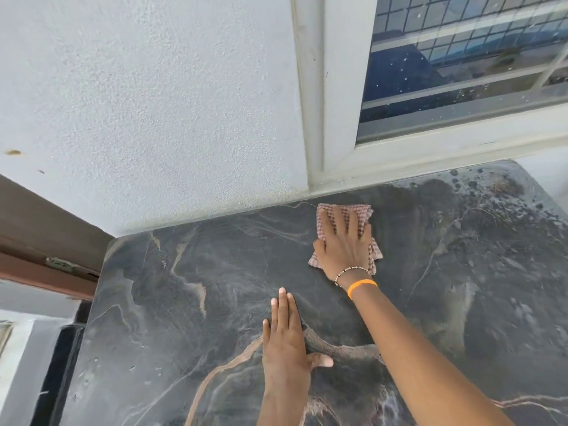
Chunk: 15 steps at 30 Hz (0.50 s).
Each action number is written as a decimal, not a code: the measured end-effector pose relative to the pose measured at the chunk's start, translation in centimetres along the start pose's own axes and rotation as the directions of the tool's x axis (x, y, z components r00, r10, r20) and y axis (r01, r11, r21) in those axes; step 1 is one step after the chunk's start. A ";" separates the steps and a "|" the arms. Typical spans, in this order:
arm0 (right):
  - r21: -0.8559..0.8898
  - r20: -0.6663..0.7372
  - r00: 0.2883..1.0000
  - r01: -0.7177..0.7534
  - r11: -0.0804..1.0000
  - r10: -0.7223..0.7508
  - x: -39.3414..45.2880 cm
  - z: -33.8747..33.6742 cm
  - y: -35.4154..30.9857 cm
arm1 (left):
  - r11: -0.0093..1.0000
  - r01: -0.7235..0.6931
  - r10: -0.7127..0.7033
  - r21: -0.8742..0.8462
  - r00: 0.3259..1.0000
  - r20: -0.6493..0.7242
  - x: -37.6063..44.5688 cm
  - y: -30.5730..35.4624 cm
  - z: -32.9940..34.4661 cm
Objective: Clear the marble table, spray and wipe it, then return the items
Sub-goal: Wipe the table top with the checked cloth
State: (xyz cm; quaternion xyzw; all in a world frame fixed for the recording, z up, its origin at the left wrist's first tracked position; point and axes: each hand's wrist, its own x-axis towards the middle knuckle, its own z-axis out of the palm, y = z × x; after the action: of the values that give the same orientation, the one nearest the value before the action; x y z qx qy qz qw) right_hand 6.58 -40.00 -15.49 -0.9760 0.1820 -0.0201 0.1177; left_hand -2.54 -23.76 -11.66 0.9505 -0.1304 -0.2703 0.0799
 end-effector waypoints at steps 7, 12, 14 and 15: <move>0.065 0.267 0.768 0.588 0.806 -0.582 0.7 1.4 -10.7 | 0.995 0.011 -0.016 -0.098 0.999 -0.043 -0.6 -0.6 0.5; 0.091 0.282 0.592 0.767 0.635 -0.755 0.2 0.5 -4.8 | 0.986 0.030 -0.052 -0.162 0.990 -0.133 -2.5 1.5 1.7; 0.068 0.263 0.657 0.718 0.692 -0.707 0.7 -0.2 -0.8 | 0.994 -0.021 0.010 -0.106 0.995 -0.101 -2.5 3.3 1.9; 0.043 0.256 0.703 0.677 0.735 -0.663 1.2 -0.7 1.4 | 0.996 -0.054 0.047 -0.070 0.995 -0.087 -2.2 4.3 1.8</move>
State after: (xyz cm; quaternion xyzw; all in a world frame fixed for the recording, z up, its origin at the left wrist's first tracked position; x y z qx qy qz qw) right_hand 7.18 -41.85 -15.18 -0.9722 -0.2012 0.0689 0.0984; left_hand -6.23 -27.34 -11.16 0.9541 -0.1410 -0.2319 0.1264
